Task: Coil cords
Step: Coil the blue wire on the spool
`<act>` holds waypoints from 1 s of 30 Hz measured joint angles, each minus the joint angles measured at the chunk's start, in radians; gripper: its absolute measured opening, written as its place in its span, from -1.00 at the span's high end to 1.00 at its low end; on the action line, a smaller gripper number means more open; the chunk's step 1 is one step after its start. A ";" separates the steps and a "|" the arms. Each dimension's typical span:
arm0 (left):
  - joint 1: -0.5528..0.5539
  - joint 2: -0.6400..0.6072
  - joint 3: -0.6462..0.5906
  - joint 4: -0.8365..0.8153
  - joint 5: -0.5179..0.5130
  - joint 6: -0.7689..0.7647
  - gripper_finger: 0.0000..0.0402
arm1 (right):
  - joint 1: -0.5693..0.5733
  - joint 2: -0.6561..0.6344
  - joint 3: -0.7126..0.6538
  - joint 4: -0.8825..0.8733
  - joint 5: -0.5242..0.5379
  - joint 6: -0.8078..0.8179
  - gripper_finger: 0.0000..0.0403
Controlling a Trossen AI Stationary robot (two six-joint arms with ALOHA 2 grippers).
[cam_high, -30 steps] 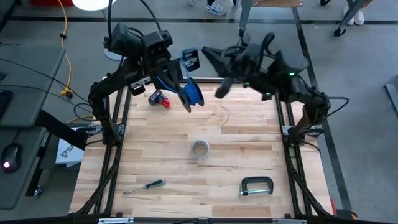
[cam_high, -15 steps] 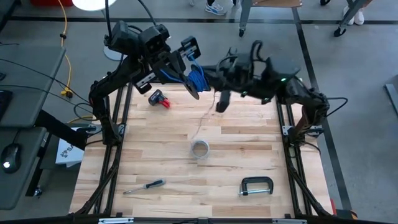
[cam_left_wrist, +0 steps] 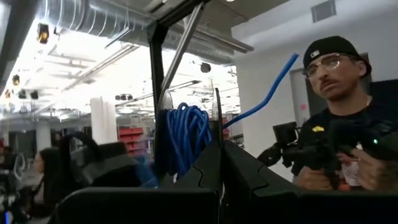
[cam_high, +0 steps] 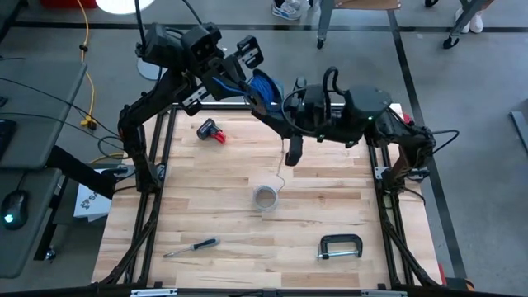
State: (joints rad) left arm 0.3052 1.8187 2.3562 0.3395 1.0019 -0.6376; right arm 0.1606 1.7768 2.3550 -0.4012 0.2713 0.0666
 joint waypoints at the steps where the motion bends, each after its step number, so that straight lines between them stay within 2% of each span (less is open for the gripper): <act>1: 0.003 0.000 0.000 -0.001 0.001 -0.014 1.00 | 0.002 0.000 0.000 -0.001 0.025 -0.002 1.00; 4: 0.003 0.000 0.000 -0.002 0.025 -0.045 1.00 | 0.004 -0.007 0.000 0.000 0.077 -0.036 1.00; 9: 0.010 -0.001 0.000 -0.002 0.065 -0.100 1.00 | 0.004 -0.031 0.000 0.005 0.096 -0.048 1.00; 15: 0.035 -0.002 0.000 -0.005 0.059 -0.136 1.00 | 0.016 -0.036 0.000 0.008 0.096 -0.049 1.00; 22: 0.057 -0.003 0.000 -0.136 0.039 -0.087 1.00 | 0.036 -0.036 0.000 0.035 0.184 -0.095 1.00; 30: 0.057 -0.006 0.001 -0.238 -0.032 0.034 1.00 | 0.036 -0.036 0.000 0.033 0.194 -0.076 1.00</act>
State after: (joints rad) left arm 0.3617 1.8123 2.3576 0.1012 0.9696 -0.6035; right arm 0.1970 1.7412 2.3547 -0.3677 0.4655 -0.0096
